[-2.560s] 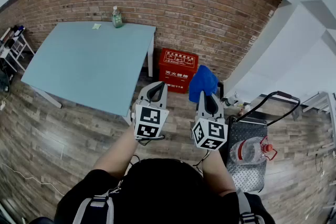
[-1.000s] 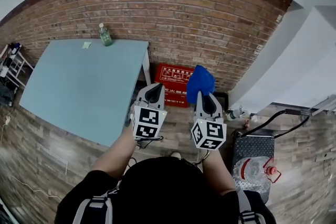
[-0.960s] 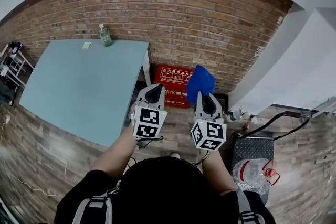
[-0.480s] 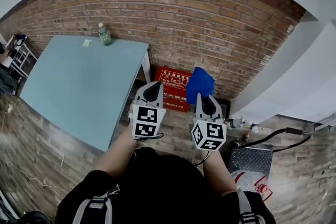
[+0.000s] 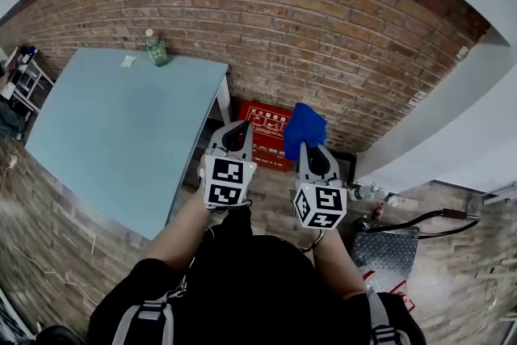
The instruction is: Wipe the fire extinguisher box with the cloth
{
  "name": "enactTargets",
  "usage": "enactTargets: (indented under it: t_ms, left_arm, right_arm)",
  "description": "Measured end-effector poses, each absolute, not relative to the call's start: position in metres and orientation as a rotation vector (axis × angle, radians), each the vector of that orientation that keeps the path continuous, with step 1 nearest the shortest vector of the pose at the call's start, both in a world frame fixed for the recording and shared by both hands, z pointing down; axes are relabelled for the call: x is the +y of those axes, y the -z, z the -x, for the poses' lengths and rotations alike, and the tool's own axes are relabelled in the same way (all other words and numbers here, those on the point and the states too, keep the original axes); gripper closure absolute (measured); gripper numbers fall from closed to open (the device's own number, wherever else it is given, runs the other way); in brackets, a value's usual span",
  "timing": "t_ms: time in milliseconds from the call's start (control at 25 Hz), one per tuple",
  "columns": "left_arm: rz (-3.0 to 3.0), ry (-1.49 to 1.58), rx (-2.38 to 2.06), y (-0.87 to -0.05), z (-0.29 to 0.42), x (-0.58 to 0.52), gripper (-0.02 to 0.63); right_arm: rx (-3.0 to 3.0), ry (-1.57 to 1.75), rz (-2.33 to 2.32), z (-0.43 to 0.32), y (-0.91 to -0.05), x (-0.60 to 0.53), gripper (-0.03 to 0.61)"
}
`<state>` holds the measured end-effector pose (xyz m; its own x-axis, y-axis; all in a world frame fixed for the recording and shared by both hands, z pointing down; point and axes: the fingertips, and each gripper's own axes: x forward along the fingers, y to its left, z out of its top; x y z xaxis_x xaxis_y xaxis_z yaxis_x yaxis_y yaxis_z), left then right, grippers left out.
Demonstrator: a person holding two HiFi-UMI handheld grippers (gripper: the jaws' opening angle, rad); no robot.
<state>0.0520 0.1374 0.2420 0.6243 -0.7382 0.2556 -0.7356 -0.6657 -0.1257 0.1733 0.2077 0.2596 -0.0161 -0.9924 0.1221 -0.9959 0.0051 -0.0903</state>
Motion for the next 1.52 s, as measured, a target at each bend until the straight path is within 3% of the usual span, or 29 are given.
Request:
enactTargets:
  t_ms: [400,1000,1520]
  left_arm:
    - [2.869,0.458,1.258,-0.255,-0.067,0.028,0.607]
    - [2.964,0.523,1.288,-0.287,-0.019,-0.146,0.607]
    - [3.060,0.667,1.338,-0.365,0.015,-0.194,0.607]
  right_arm:
    - [-2.108,-0.292,-2.213,-0.193,-0.275,0.097,0.531]
    - [-2.059,-0.508,-1.843,-0.148,-0.358,-0.066,0.531]
    - [-2.012,-0.625,-1.644,-0.128,-0.434,-0.132,0.529]
